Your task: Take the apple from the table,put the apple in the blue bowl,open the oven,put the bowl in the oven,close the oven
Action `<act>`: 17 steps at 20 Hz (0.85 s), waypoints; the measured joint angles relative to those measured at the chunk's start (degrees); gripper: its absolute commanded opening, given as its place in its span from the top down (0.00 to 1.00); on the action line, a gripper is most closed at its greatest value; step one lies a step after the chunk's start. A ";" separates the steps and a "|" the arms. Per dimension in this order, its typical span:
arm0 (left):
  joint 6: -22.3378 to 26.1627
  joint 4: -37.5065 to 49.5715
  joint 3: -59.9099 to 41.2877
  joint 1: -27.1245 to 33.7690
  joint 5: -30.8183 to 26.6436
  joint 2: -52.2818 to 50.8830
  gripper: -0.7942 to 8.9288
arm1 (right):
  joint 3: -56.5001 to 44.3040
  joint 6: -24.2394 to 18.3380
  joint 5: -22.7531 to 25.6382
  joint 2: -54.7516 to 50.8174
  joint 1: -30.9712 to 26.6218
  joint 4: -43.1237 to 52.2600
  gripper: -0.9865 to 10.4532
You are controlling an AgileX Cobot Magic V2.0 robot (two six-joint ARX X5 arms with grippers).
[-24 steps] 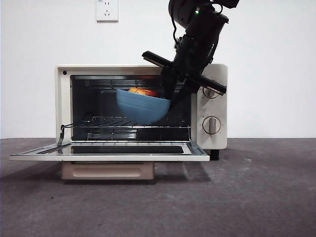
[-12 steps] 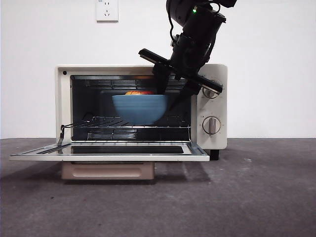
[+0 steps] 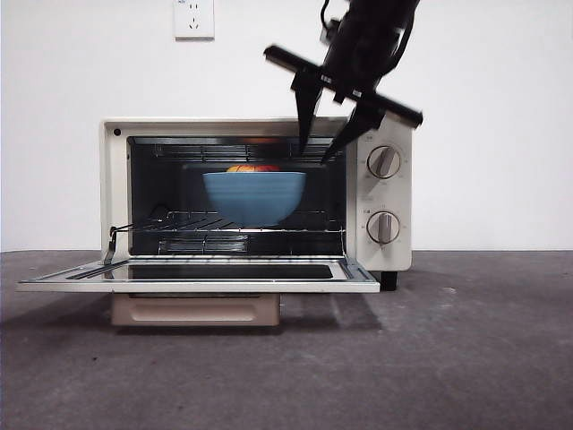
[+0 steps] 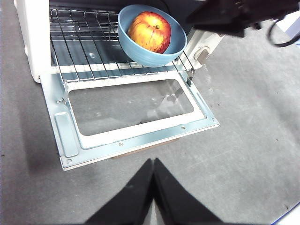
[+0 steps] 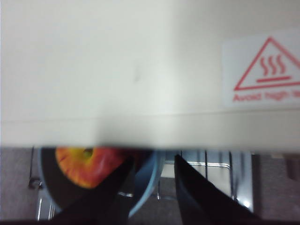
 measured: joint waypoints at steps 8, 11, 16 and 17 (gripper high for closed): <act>0.07 10.49 -0.74 2.32 0.46 10.56 0.91 | 0.13 -22.49 3.85 -17.16 1.73 -14.88 0.79; -1.64 17.11 -3.08 5.44 4.76 16.87 0.91 | -0.52 -28.50 4.50 -22.47 2.97 -20.00 0.79; -2.78 24.13 -3.74 10.54 5.11 28.55 0.91 | -10.56 -30.40 4.48 -36.13 4.22 -19.85 0.79; -2.84 25.64 -3.74 11.50 5.09 31.04 0.91 | -13.77 -30.45 4.48 -38.88 4.28 -19.76 0.79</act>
